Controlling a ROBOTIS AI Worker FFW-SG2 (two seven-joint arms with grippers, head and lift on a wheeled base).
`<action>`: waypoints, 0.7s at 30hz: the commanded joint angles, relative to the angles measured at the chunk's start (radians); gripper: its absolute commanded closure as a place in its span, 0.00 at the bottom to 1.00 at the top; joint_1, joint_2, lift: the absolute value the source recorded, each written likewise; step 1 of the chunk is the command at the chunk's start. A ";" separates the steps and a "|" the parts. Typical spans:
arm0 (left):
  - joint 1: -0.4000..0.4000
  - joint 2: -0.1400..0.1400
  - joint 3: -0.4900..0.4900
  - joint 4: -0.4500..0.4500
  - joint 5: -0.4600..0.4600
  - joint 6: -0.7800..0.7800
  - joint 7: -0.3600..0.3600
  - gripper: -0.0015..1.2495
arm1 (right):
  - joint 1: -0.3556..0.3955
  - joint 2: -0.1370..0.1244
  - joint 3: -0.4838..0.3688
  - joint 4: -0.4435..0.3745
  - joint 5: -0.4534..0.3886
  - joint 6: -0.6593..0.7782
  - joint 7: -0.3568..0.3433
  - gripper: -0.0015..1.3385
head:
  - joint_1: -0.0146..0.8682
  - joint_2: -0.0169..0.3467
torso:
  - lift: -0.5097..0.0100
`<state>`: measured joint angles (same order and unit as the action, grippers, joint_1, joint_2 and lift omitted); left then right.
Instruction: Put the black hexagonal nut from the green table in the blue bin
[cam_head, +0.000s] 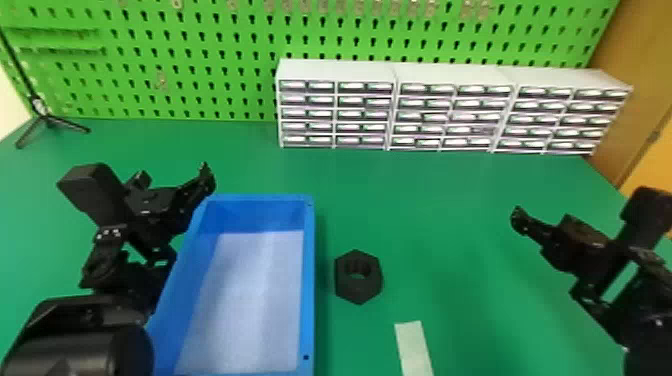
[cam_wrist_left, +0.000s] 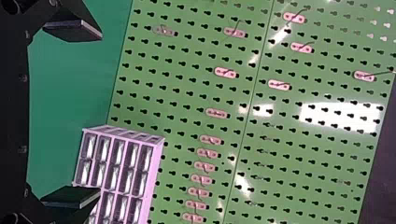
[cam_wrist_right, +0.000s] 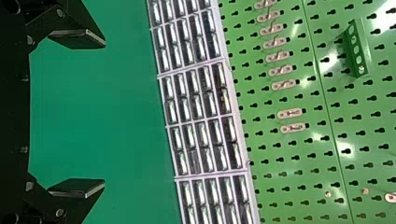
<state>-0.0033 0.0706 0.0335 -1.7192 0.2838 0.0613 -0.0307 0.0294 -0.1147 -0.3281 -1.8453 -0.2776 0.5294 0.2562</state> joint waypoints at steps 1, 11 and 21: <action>0.000 0.000 0.000 0.000 0.000 0.000 0.000 0.09 | 0.001 0.001 0.000 0.000 0.000 0.001 0.000 0.18 | 0.80 0.07 | 0.79; 0.000 0.000 0.000 0.000 0.000 0.000 0.000 0.09 | 0.000 0.007 -0.002 -0.006 0.008 0.007 0.000 0.18 | 0.80 0.07 | 0.79; 0.000 0.000 0.000 0.001 0.000 0.000 0.000 0.09 | -0.020 0.047 -0.009 -0.092 0.100 0.144 0.000 0.18 | 0.80 0.07 | 0.79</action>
<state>-0.0030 0.0706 0.0345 -1.7194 0.2838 0.0613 -0.0307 0.0189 -0.0874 -0.3334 -1.9010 -0.2213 0.6109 0.2562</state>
